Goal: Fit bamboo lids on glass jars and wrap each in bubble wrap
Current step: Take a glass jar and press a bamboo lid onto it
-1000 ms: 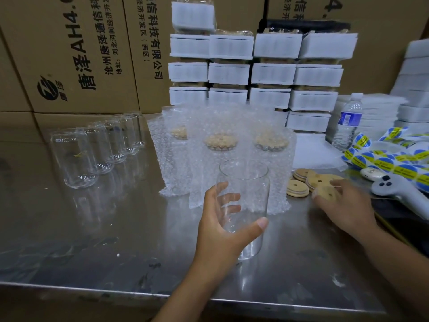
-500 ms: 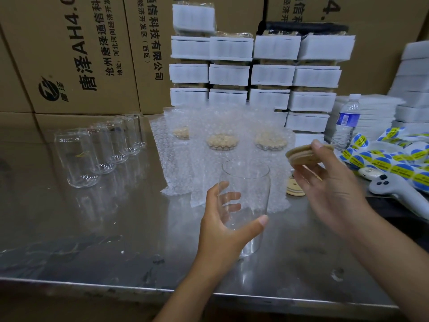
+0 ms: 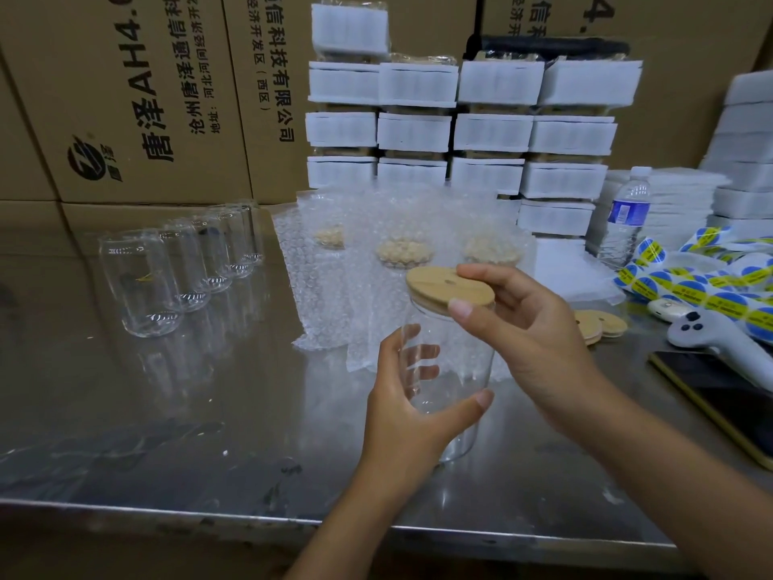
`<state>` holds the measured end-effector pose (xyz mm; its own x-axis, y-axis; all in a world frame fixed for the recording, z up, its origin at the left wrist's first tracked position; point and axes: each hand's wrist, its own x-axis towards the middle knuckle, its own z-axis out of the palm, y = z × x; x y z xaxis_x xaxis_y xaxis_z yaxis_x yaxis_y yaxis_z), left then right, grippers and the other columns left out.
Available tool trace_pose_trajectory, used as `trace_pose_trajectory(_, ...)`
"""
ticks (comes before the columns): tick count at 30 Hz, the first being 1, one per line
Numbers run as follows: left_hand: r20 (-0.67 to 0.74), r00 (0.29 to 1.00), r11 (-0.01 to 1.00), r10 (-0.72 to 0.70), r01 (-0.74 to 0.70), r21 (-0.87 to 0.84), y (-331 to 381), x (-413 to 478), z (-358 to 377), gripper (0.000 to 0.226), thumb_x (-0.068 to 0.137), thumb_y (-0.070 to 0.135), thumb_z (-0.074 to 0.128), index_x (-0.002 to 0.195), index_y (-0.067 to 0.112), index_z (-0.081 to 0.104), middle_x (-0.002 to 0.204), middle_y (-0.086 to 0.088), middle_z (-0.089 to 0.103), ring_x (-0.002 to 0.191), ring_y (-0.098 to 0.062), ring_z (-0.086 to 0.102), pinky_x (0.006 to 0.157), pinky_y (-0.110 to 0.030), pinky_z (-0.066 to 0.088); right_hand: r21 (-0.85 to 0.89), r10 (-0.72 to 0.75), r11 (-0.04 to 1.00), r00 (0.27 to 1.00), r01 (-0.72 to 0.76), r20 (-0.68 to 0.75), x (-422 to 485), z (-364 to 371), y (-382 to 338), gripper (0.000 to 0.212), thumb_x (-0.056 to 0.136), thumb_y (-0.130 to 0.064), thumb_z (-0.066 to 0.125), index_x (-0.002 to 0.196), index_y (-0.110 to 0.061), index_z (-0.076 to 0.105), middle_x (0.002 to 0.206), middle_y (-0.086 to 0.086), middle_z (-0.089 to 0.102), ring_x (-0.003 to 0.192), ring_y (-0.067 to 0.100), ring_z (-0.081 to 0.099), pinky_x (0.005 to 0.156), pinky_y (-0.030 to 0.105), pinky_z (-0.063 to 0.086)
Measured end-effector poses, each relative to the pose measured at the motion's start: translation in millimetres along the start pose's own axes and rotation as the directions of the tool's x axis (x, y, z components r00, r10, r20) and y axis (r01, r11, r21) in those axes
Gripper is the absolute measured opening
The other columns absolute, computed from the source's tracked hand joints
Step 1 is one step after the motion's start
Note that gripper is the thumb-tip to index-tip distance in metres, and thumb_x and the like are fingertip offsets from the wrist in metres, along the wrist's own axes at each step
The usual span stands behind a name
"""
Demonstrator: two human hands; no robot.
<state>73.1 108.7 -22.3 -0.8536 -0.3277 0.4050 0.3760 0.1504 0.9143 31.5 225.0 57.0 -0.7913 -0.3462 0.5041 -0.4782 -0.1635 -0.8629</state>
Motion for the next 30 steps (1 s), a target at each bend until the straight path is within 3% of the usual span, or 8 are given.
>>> trace_pose_trajectory(9,0.009,1.0,1.0,-0.001,0.0,0.027,-0.2,-1.3,-0.7,0.081,0.049,0.058,0.077,0.12,0.054,0.038,0.115,0.022,0.057,0.106,-0.001,0.059,0.087,-0.025,0.052,-0.215,-0.068,0.973,0.995,0.082,0.073,-2.0,-5.0,-3.3,0.042,0.064,-0.053,0.067,0.102,-0.035,0.063,0.103,-0.018,0.067,0.102,0.004,0.062,0.092,0.033,0.05)
trace_pose_trajectory(17,0.01,1.0,1.0,-0.002,0.002,0.009,-0.3,-1.8,-0.6,0.079,0.051,0.055,0.079,0.119,0.054,0.04,0.112,0.024,0.058,0.106,0.0,0.059,0.089,-0.03,0.052,-0.205,-0.087,0.973,0.993,0.102,0.078,2.9,13.7,-9.8,0.026,0.076,-0.044,0.071,0.098,-0.033,0.064,0.099,-0.021,0.066,0.093,-0.007,0.061,0.074,0.006,0.044)
trace_pose_trajectory(22,0.015,1.0,1.0,-0.005,0.005,0.007,-1.4,-1.3,-0.4,0.082,0.05,0.054,0.08,0.122,0.049,0.041,0.114,0.021,0.059,0.106,-0.004,0.06,0.088,-0.027,0.052,-0.2,-0.109,0.974,0.994,0.103,-0.02,1.3,20.7,0.1,0.013,0.083,-0.025,0.069,0.094,-0.031,0.064,0.095,-0.015,0.065,0.085,-0.007,0.062,0.068,0.006,0.044)
trace_pose_trajectory(30,0.008,1.0,1.0,-0.002,0.003,-0.018,-1.2,-0.8,-1.9,0.083,0.05,0.05,0.081,0.123,0.046,0.042,0.11,0.027,0.058,0.106,-0.006,0.061,0.09,-0.033,0.053,-0.221,-0.12,0.969,0.992,0.107,-0.049,3.2,28.0,-3.7,0.014,0.079,-0.021,0.072,0.088,-0.029,0.065,0.088,-0.014,0.066,0.08,-0.007,0.063,0.063,0.007,0.045)
